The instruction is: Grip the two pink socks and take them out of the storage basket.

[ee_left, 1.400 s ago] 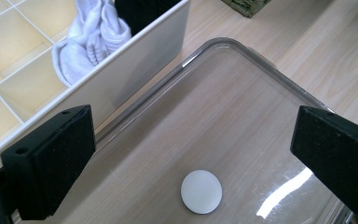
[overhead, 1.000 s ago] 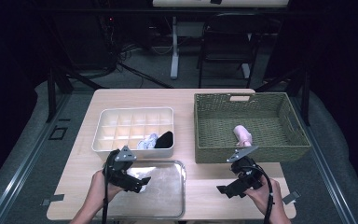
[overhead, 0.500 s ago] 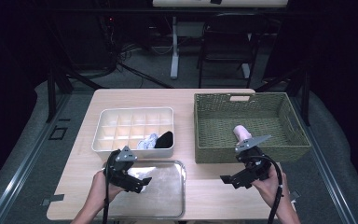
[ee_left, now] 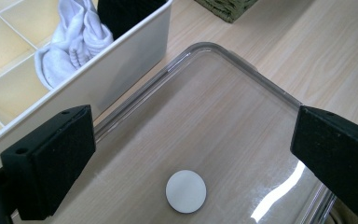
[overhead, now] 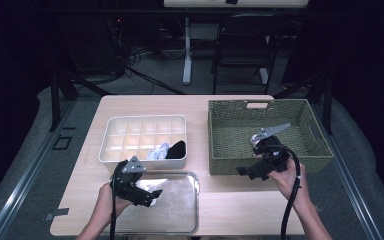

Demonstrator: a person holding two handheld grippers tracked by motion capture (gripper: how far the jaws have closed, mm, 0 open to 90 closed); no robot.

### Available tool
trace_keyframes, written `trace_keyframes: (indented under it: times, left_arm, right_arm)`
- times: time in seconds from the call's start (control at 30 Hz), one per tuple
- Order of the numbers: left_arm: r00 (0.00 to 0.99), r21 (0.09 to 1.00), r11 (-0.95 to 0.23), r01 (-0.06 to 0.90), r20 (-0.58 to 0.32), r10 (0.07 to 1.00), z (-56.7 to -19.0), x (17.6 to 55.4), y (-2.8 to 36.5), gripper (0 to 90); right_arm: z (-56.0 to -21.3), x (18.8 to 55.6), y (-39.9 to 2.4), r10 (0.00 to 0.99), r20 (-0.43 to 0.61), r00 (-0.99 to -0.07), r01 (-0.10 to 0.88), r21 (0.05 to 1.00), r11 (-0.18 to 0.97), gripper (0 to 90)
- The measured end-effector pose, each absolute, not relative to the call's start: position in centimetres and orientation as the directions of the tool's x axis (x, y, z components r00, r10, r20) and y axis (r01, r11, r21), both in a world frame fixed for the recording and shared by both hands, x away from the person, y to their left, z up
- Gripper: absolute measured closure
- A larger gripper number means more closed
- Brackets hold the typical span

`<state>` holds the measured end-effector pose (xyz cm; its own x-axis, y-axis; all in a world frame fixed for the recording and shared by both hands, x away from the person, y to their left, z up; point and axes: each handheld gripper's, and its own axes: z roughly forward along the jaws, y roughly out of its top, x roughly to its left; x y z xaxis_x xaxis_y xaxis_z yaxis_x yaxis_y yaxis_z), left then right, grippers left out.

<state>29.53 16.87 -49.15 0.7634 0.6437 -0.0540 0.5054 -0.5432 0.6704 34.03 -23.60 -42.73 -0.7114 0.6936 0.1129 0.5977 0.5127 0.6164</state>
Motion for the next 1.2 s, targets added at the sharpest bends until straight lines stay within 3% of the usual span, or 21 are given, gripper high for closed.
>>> trace_keyframes:
  times: [0.23,0.53,0.77,1.2]
  left_arm:
    - [0.766,0.666,-0.546,0.508,-0.061,0.640,-49.1,29.6,16.9,0.1]
    - [0.762,0.669,-0.542,0.508,-0.056,0.645,-49.3,29.7,16.9,0.1]
    - [0.770,0.662,-0.548,0.511,-0.069,0.634,-49.6,29.9,16.9,0.1]
    - [0.768,0.672,-0.542,0.505,-0.062,0.638,-49.4,29.7,17.0,0.1]
  right_arm:
    - [-42.6,37.8,-24.6,0.744,0.101,-0.660,0.641,0.593,0.488,5.4]
    - [-43.8,42.0,-26.7,0.820,0.107,-0.563,0.725,0.540,0.427,16.3]
    - [-44.8,43.6,-27.3,0.853,0.122,-0.508,0.770,0.509,0.385,22.1]
    - [-47.0,46.2,-27.5,0.903,0.056,-0.426,0.836,0.405,0.370,32.5]
